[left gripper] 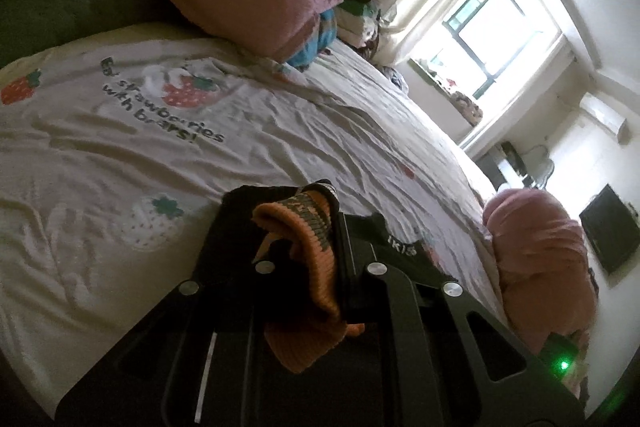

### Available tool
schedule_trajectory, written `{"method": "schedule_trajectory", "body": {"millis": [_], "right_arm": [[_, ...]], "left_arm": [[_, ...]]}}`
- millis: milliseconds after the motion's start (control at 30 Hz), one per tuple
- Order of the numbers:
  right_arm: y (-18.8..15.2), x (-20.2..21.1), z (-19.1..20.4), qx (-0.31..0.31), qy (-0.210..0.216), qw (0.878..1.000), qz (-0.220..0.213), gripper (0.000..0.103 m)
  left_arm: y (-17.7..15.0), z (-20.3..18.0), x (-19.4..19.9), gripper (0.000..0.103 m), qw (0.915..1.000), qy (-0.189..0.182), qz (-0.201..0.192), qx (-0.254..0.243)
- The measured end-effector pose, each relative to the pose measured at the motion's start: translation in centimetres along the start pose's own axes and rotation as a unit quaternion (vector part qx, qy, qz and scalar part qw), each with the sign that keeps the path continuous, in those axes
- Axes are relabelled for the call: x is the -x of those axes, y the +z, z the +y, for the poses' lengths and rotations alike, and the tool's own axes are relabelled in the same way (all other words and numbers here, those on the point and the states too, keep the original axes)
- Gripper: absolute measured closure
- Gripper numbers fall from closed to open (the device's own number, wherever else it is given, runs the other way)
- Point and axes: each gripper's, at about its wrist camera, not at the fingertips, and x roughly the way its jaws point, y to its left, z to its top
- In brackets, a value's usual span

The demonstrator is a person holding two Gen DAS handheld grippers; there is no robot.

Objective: Fold small clothes
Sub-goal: 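Fold the held sleeve with the left tool across the shirt toward the right tool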

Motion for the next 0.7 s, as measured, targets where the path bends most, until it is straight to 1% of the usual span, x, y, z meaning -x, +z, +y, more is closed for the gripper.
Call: {"method": "schedule_trajectory", "body": {"millis": [267, 567, 700], "right_arm": [[0.0, 1.1, -2.7, -0.028, -0.004, 1.0, -0.013, 0.005], [-0.1, 2.5, -5.8, -0.056, -0.014, 0.998, -0.029, 0.005], [0.0, 3.3, -7.0, -0.065, -0.022, 0.997, -0.035, 0.005]], "left_arm": [[-0.5, -4.2, -1.8, 0.097, 0.9993, -0.012, 0.023, -0.027], [-1.4, -7.7, -4.0, 0.097, 0.9971, -0.025, 0.05, -0.051], [-2.2, -9.5, -5.2, 0.097, 0.9949, -0.04, 0.069, -0.062]]}}
